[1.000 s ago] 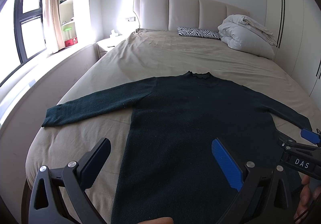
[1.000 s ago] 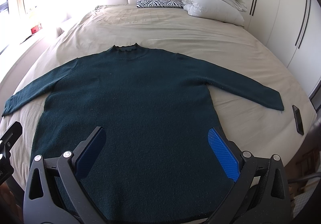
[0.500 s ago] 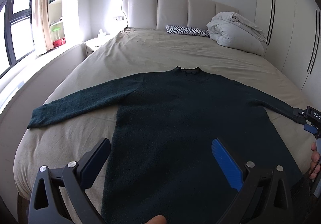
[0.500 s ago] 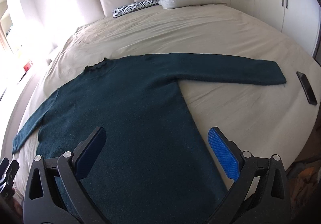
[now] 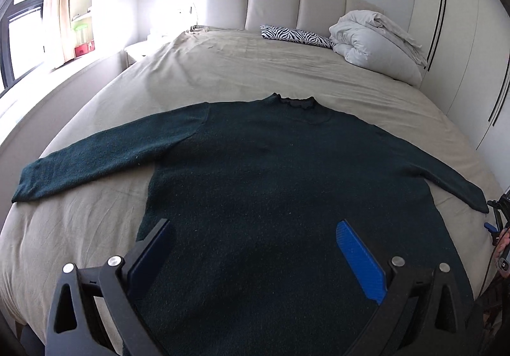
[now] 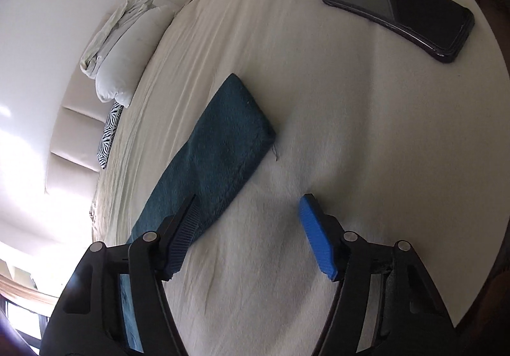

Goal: Fold small clothes
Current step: 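Grasp the sweater sleeve cuff with the right tool and lift it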

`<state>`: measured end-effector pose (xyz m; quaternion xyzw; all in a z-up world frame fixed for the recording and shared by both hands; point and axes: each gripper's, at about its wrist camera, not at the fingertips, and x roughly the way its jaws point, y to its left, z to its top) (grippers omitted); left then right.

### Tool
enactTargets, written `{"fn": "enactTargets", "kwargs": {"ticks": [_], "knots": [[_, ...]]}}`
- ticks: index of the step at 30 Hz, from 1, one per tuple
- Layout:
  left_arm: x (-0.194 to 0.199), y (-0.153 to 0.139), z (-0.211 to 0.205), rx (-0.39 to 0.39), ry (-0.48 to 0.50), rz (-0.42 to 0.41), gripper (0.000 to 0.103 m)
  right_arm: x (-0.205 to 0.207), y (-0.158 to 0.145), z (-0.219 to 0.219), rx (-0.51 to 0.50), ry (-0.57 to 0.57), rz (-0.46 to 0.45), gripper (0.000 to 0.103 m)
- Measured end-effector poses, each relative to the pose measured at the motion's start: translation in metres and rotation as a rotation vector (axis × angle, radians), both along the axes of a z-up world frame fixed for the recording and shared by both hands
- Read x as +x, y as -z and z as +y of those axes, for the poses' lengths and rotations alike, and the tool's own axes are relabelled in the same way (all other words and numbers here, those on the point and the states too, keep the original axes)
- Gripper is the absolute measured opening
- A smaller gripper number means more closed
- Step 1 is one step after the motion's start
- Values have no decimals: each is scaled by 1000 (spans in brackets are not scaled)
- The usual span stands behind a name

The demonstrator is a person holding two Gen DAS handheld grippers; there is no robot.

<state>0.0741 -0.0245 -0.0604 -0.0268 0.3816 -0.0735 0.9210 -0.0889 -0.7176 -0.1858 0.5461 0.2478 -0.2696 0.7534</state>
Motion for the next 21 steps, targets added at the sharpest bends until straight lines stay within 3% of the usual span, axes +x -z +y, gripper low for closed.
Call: {"fn": "enactTargets", "kwargs": {"ticks": [3,10,13,16,21], "knots": [[20,10,-7,-49,38,59,103,12,7,-26,-20,5,-20,56],[49,27,-19,-219,102,139,93,67,19,-55,-28,-44,23,11],[58,32,-13,-265,102,148,93,87,4,-43,-89,-57,62,7],[64,32,-4,-297,91,144,93,119,-31,-20,-209,-119,103,7],[75,30,16,-375,76,134,93,200,-95,60,-417,-343,113,7]]}}
